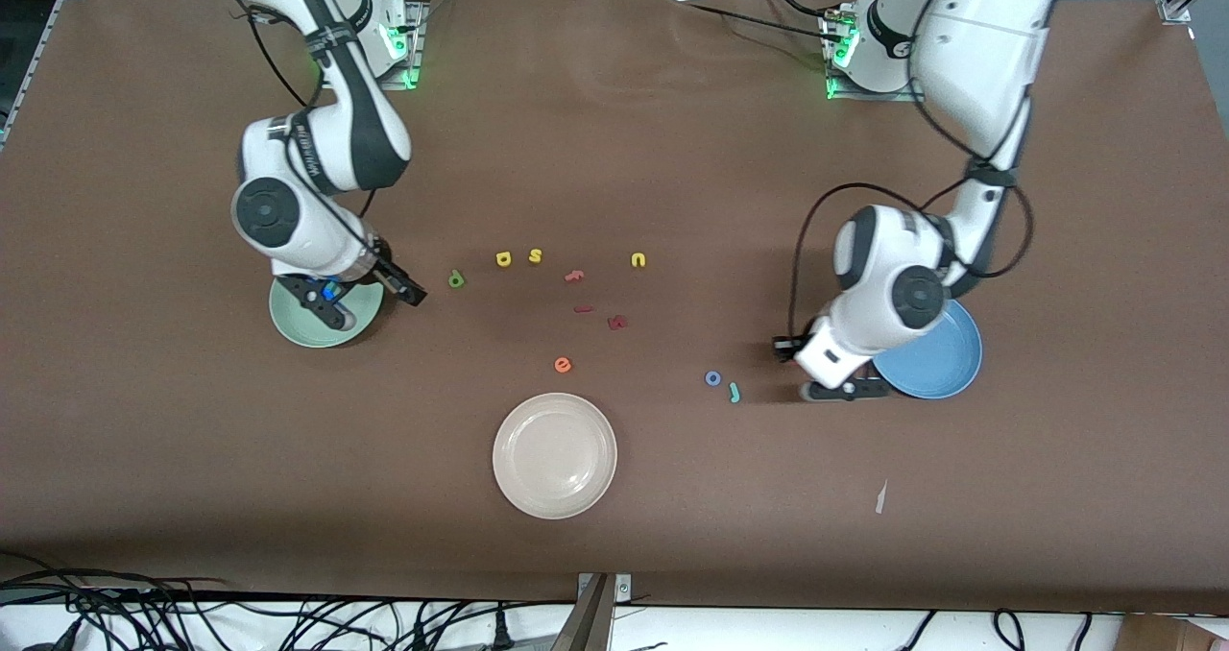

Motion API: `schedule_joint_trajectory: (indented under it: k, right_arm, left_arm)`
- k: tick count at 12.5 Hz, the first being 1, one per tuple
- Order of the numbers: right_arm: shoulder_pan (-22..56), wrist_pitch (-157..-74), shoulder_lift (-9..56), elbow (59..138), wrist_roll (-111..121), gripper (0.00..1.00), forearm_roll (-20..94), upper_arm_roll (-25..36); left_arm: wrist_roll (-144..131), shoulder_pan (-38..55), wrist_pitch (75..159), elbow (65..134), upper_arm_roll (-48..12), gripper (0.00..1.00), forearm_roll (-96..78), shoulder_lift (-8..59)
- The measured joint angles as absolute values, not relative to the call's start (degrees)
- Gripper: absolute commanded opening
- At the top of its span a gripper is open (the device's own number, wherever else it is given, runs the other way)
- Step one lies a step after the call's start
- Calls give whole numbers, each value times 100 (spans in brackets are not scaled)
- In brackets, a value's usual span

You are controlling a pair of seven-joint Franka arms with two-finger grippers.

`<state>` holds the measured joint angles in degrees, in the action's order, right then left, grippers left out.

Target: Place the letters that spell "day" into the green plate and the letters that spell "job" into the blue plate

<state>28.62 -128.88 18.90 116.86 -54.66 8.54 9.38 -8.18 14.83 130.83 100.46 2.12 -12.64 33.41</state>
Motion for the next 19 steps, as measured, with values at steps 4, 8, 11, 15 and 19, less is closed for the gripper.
schedule_joint_trajectory:
  k: [4,8,11,15,19]
  right_arm:
    - [2869,-14501,2294,12382,-5778,87,855,650]
    - [3020,-14967,2595,12472,-6108,81,855,521]
    - [3107,-15101,2656,12526,-6167,44,855,522]
    - [3105,-15153,2614,12525,-6174,13,855,530]
    - [3108,-14748,2420,12431,-5969,13,852,737]
  left_arm:
    - [693,128,12829,10666,-155,27,-986,2832]
    - [1199,-66,12878,11079,-191,77,-986,2810]
    - [1356,56,12986,11002,-318,77,-1053,2773]
    - [1381,939,13201,10498,-407,77,-1934,2828]
    - [927,1826,14160,9847,-343,77,-2003,3578]
